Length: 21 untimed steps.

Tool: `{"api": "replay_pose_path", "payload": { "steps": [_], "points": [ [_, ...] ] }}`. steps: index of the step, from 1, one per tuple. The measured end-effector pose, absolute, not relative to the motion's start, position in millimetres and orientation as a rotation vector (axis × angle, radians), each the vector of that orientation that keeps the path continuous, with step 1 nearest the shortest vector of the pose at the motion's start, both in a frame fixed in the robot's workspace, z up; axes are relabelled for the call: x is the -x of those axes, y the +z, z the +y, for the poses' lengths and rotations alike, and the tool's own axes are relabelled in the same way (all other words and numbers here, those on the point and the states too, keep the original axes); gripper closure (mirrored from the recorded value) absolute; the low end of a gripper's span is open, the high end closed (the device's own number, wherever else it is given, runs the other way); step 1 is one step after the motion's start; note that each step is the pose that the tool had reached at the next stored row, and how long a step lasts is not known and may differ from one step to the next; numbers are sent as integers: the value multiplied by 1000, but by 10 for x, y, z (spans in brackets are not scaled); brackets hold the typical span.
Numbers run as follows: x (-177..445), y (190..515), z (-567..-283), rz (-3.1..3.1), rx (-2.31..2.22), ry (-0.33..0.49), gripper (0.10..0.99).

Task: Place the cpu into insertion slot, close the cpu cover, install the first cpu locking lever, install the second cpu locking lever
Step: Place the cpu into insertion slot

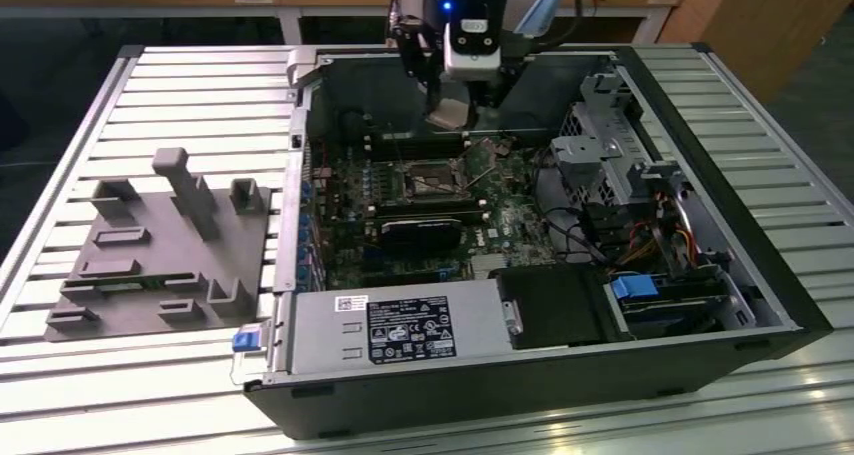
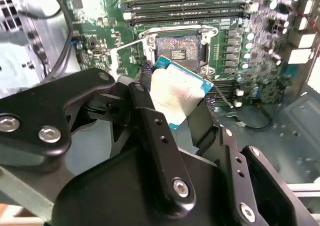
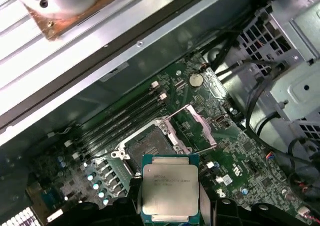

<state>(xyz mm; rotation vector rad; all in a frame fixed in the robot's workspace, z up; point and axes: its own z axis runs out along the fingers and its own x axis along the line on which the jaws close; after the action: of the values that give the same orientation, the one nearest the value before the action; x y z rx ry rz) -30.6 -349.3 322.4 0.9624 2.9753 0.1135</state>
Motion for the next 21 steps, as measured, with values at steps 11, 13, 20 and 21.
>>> {"api": "replay_pose_path", "payload": {
  "steps": [11,13,20,21],
  "points": [
    [306,3160,-3493,2857,-1253,111,549],
    [306,3148,-3493,2833,-1304,110,549],
    [306,3104,-3493,2741,-1479,108,549],
    [306,3096,-3493,2727,-1503,107,549]
  ]
}}
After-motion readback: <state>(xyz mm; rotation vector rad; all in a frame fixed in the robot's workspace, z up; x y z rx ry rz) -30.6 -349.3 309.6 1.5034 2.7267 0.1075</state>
